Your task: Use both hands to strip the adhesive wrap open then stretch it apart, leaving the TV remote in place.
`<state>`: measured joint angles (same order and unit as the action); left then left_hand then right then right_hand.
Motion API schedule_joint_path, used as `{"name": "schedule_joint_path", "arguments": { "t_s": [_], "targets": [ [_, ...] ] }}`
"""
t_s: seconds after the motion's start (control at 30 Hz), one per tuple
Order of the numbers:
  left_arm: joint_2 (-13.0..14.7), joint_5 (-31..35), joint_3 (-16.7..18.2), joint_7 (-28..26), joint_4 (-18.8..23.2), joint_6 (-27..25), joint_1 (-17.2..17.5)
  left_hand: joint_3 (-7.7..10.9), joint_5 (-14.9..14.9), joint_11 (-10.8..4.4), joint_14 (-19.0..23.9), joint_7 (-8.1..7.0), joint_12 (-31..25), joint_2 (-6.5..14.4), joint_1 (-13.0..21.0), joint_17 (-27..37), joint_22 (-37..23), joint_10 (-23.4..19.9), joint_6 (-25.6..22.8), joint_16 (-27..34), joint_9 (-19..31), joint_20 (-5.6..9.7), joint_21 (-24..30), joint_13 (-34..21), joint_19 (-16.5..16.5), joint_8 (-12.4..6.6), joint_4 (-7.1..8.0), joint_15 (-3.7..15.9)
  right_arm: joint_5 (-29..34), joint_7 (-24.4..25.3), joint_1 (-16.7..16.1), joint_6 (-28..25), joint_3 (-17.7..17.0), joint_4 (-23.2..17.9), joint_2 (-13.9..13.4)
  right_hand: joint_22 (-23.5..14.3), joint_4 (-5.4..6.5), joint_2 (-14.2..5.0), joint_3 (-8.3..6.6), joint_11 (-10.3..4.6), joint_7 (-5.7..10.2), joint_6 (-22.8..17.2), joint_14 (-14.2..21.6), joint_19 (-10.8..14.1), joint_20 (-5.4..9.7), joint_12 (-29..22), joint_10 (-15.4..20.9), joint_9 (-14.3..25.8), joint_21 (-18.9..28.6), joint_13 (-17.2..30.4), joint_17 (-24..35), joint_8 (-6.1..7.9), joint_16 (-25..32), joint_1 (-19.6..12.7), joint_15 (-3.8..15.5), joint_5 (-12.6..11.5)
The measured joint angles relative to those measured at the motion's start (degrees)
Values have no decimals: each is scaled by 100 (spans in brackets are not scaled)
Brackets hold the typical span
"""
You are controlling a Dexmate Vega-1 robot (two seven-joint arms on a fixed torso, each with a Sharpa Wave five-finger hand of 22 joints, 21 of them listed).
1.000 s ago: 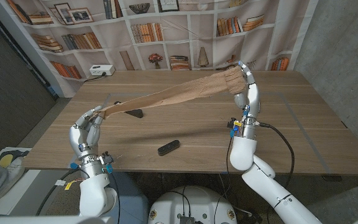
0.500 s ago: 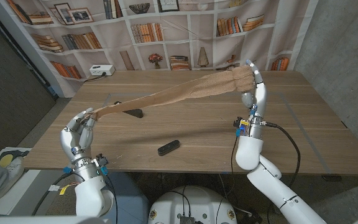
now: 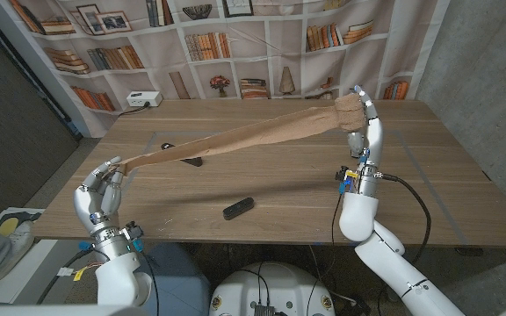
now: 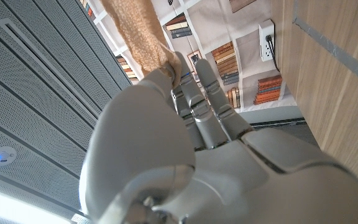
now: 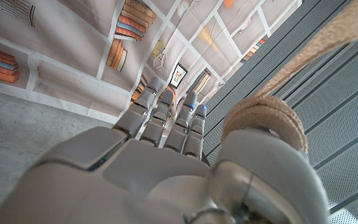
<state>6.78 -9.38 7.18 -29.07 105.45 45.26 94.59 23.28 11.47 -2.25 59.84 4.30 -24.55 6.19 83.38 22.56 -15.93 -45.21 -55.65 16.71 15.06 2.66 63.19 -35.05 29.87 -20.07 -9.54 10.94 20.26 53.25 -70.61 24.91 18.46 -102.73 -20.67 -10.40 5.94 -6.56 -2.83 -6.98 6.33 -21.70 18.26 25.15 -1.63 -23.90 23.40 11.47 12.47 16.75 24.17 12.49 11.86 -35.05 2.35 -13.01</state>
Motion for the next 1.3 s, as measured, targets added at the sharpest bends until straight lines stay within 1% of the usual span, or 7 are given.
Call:
{"name": "schedule_joint_path", "arguments": {
  "t_s": [0.33, 0.53, 0.57, 0.67, 0.77, 1.03, 1.3],
  "targets": [
    [48, -281, 256, 165, 12, 93, 199, 0, 0, 71, -40, 24, 42, 0, 0, -1, 78, 70, -5, -56, 0, -31, 0, 49, -30, 38, 0, -40, -43, -45, -101, 0, -104, -60, -3, 0, 24, 21, 24, 31, 1, 0, 0, 32, -31, 46, 31, 0, 0, -27, -12, 0, 1, 67, 0, 0],
    [48, -536, 256, 328, 12, 121, 199, 0, 0, 93, -61, 32, 42, 0, 0, -1, 121, 49, -13, -75, -1, -25, 45, 79, -36, 38, 0, -61, -43, -45, -153, 0, -179, -89, -15, 0, 24, -3, 24, 32, -22, -23, 0, 31, -31, 45, 30, 0, 0, -27, -27, 0, 1, 91, 0, 0],
    [147, -591, 540, 361, 56, 124, 380, 0, 0, 94, -61, 32, 42, 0, 0, -1, 129, 49, -13, -75, -1, -10, 45, 82, -51, 38, 0, -61, -43, -45, -162, 0, -195, -91, -17, 0, 24, 20, 24, 44, -22, -22, 0, 31, -31, 45, 17, 0, 0, -27, -26, 0, 1, 117, 0, 0],
    [176, -713, 598, 437, 55, 127, 395, 0, 0, 93, -61, 32, 42, 0, 0, -2, 144, 49, -13, -75, 18, -10, 45, 82, -51, 38, 0, -61, -102, -79, -180, 0, -230, -101, -18, 0, 31, 18, 65, 62, -21, -22, 0, 31, -31, 45, 0, 0, 0, -27, -26, 0, 1, 130, 0, 0],
    [270, -890, 723, 552, -34, 127, 356, 0, 0, 115, -80, 33, 42, 0, 0, -1, 175, 70, -11, -77, 27, -62, 45, 82, -103, 64, 0, -81, -112, -81, -206, 3, -278, -110, -18, -1, 17, 19, 80, 62, -21, -22, 0, 32, -31, 45, 0, 0, 0, -27, -53, 0, 1, 131, 0, 0],
    [515, -1290, 972, 786, -262, -7, 164, 0, 0, 167, -112, 156, 88, 55, -4, -1, 261, 123, 70, -148, 26, -154, 45, 109, -236, 122, 0, -113, -114, -81, -230, 5, -336, -116, 1, -1, 16, 41, 78, 61, -20, -21, 0, 62, 0, 88, 0, 0, 0, -26, -80, 0, 1, 152, 0, 0],
    [820, -1830, 1255, 1112, -557, -130, -28, 43, 0, 217, -173, 196, 133, 61, 2, -27, 337, 173, 110, -209, 26, -196, 45, 161, -340, 145, -11, -174, -94, -70, -220, -11, -356, -111, 36, -1, 15, 41, 78, 61, -20, -21, 0, 82, -21, 88, 0, 0, 0, -54, -79, -22, 1, 152, 0, 0]
  ]
}}
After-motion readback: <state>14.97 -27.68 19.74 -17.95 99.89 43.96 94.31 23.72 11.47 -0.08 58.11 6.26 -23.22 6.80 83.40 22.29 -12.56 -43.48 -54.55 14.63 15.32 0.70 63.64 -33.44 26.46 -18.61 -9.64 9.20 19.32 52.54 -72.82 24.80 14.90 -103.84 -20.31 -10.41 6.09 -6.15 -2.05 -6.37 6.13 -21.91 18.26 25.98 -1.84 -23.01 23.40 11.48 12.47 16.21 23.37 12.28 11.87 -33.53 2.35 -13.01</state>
